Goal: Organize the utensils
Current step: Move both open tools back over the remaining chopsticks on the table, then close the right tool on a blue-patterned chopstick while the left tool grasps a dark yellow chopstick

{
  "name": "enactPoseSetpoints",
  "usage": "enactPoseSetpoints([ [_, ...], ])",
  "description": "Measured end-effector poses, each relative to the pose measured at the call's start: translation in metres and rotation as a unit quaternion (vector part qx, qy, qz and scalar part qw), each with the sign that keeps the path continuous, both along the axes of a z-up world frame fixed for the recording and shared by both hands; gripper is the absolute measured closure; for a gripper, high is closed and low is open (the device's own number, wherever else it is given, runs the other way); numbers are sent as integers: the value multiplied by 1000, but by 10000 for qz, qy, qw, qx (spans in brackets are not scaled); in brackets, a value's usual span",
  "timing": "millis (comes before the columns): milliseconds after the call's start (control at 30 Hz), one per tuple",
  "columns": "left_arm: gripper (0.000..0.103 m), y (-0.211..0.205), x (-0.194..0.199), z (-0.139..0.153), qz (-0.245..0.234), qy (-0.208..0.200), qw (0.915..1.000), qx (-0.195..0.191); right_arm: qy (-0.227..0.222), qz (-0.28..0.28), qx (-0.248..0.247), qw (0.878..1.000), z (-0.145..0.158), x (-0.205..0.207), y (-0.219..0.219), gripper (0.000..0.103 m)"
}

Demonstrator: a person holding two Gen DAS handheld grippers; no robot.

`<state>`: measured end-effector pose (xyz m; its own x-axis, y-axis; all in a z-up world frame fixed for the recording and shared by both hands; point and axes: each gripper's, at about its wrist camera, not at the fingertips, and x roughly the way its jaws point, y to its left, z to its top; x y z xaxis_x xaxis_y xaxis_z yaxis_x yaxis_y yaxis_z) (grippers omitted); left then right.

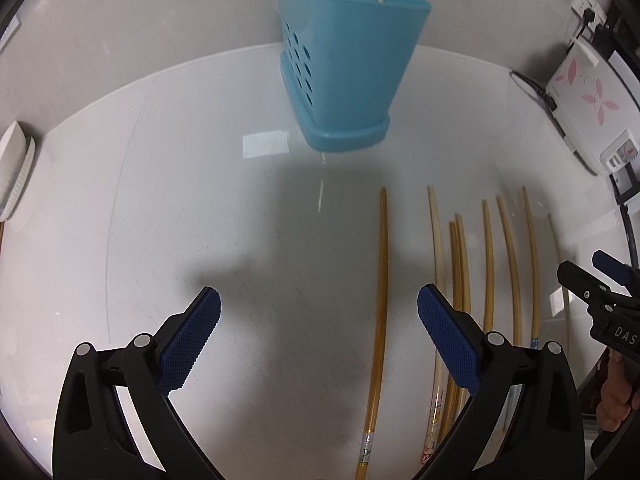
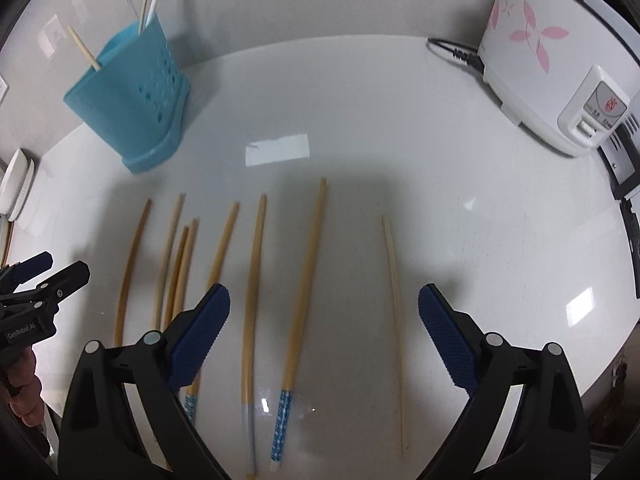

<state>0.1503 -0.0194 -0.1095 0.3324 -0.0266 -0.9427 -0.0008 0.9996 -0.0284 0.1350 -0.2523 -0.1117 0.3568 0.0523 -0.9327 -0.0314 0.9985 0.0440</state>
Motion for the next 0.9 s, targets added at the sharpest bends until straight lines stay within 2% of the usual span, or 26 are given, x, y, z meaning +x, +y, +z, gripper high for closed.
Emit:
enactPoseSetpoints([
  [300,6,-12,-8,-25,-64,292,9995,92,447,28,-74,9990,-21,-14,4,22],
  [500,8,-15,-14,-35,-112,469,9986,201,708,68,-116,9974,-32,-18,8,34],
  [733,17,-17,-17,-38,-181,624,9975,296,885,102,-171,9959,-38,-18,13,48],
  [800,23,-18,-18,-36,-208,658,9973,246,912,114,-167,9956,-40,-17,12,50],
  [900,37,-22,-18,-32,-266,691,9969,259,997,129,-163,9948,-43,-16,13,54],
])
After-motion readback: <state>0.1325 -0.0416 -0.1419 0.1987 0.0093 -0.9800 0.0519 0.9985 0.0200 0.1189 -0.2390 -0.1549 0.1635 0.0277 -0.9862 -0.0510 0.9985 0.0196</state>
